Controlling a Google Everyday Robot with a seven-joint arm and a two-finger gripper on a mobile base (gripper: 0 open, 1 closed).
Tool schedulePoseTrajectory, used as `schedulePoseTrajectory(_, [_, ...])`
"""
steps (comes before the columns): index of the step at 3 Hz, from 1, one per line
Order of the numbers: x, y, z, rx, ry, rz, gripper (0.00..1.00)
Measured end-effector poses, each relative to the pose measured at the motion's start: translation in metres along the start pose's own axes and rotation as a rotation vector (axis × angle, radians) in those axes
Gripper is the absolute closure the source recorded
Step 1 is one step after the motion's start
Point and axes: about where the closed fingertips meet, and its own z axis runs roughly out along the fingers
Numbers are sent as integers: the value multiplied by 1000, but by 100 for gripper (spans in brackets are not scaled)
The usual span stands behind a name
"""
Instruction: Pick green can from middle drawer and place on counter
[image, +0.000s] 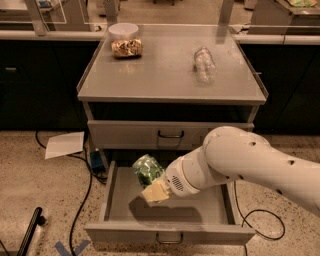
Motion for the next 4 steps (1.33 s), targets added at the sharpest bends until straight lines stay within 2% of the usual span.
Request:
schedulePoseTrajectory(1, [-21, 0, -20, 23, -62, -36, 100])
schedulePoseTrajectory(2, [-62, 7, -61, 84, -144, -109, 100])
schedulePoseTrajectory(3, [-105, 12, -103, 167, -213, -160, 100])
schedulePoseTrajectory(4, [-147, 11, -136, 236, -293, -182, 100])
